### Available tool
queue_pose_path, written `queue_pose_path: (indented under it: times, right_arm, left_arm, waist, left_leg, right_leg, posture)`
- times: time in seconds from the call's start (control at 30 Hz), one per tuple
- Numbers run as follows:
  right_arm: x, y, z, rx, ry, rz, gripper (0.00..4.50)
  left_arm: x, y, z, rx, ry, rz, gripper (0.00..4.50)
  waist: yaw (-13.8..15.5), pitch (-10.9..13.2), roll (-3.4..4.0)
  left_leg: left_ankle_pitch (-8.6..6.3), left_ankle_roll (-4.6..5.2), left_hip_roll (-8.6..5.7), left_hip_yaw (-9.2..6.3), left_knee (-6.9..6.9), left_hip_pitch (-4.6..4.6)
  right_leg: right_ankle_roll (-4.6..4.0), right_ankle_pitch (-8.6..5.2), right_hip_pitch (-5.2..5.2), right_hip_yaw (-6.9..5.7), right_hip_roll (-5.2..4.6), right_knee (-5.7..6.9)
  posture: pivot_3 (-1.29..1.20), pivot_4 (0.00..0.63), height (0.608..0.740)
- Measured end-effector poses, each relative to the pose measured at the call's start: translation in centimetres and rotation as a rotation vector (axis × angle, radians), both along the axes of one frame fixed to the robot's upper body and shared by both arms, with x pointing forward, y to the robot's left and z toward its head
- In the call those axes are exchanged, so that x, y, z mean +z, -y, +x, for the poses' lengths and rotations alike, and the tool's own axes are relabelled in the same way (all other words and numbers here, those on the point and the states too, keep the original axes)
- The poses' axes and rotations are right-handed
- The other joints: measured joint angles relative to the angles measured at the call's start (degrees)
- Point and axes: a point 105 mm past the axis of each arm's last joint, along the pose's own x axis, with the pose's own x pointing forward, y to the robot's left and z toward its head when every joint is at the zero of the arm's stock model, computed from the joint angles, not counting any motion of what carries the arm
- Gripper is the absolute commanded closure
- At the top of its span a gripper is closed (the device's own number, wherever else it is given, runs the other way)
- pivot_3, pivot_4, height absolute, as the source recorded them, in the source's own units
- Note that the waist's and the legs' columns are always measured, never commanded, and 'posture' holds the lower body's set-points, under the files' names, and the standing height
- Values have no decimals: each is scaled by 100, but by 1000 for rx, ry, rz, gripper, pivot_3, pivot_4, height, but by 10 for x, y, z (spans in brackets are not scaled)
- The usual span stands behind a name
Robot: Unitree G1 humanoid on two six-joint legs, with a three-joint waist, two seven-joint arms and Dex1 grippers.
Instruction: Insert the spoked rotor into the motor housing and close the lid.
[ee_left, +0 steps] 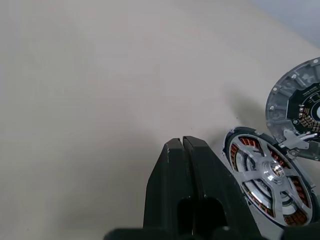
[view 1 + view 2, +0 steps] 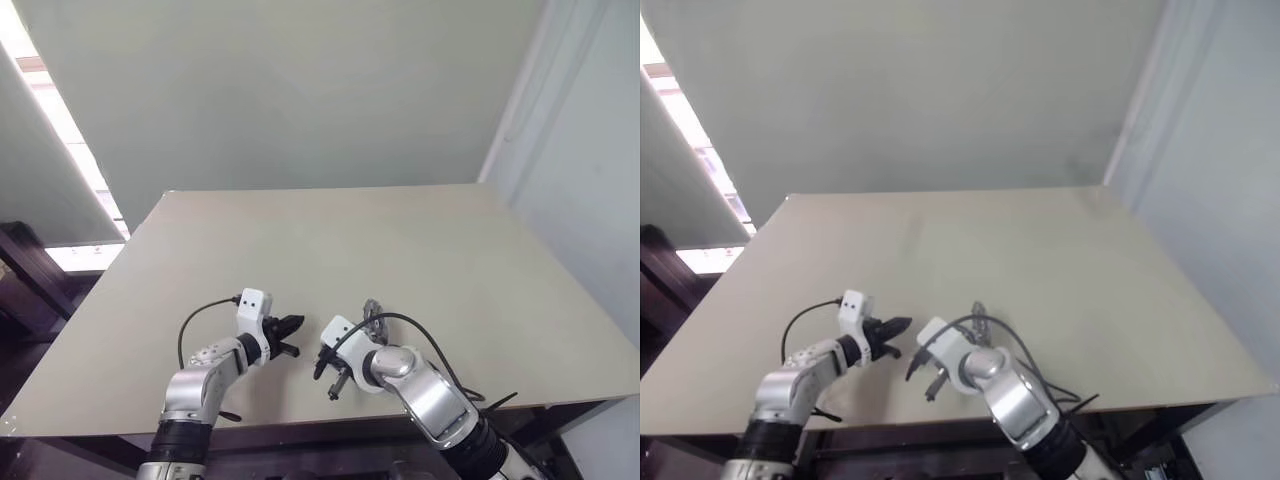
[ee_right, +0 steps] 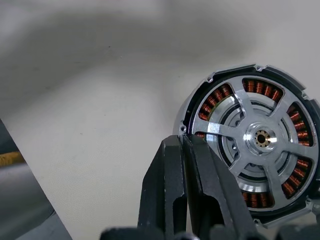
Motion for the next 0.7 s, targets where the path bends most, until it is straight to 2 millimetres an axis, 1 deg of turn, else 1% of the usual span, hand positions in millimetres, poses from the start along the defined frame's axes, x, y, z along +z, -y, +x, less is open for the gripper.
queue_pose_path:
  times: [0.07, 0.17, 0.3, 0.33, 0.37, 0.43, 0.53, 0.6, 0.7]
  right_arm:
    - [0, 0, 0, 0, -1, -6, 4471]
    - [1, 1, 2, 6, 5, -21, 3859]
    - [0, 4, 2, 7, -2, -29, 2533]
    - [0, 4, 3, 6, -1, -29, 2102]
    - [0, 4, 3, 5, 0, -30, 1836]
    - [1, 5, 4, 2, 5, -33, 1141]
    - [7, 6, 6, 6, 30, -30, 62]
    - [17, 6, 8, 20, 62, -24, 62]
    - [41, 3, 9, 70, 137, 9, 62]
  left_arm:
    - [-1, 0, -1, 3, -5, 1, 4500]
    - [-2, 0, -1, 3, -7, 3, 4500]
    - [-2, 1, -1, 0, -6, 3, 4500]
    - [-3, 2, -1, -2, -7, 3, 4500]
    - [-3, 2, -1, -2, -7, 3, 4500]
    - [-3, 2, -2, -3, -7, 3, 4500]
    - [-3, 2, -2, -3, -7, 3, 4500]
    - [-2, 2, -2, -4, -6, 3, 4500]
    - [-2, 1, -2, -12, -5, 1, 4500]
  waist:
    - [0, 0, 0]
    - [0, 0, 0]
    - [-5, 0, 0]
    - [-5, 0, 0]
    - [-5, 0, 0]
    - [-5, 0, 0]
    - [-4, 0, 0]
    - [-5, 0, 0]
    - [-5, 0, 0]
  left_leg:
    - [0, 0, 0, 0, 0, 0]
    - [0, 0, 0, -1, 0, 0]
    - [0, 0, 2, -1, -1, 1]
    - [0, 0, 2, -1, -1, 1]
    - [0, 0, 2, -1, -1, 1]
    - [0, 0, 2, 0, -1, 0]
    - [0, 0, 2, 0, -1, 0]
    - [0, 0, 2, 0, -1, 0]
    - [0, 0, 2, -3, -3, -1]
  right_leg:
    - [0, 0, 0, 0, 0, 0]
    - [0, 0, 1, -1, 0, 0]
    - [0, 0, -2, -2, 1, 0]
    - [0, 0, -2, -2, 1, 0]
    - [0, 0, -2, -2, 1, 0]
    - [0, 0, -1, -2, 1, 0]
    - [0, 0, -1, -3, 1, 0]
    - [0, 0, -2, -3, 1, 0]
    - [0, 0, -2, -5, 1, -1]
  posture:
    - [0, 0, 740]
    - [0, 0, 740]
    - [0, 0, 740]
    - [0, 0, 740]
    - [0, 0, 740]
    - [0, 0, 740]
    - [0, 0, 740]
    - [0, 0, 740]
    - [0, 0, 740]
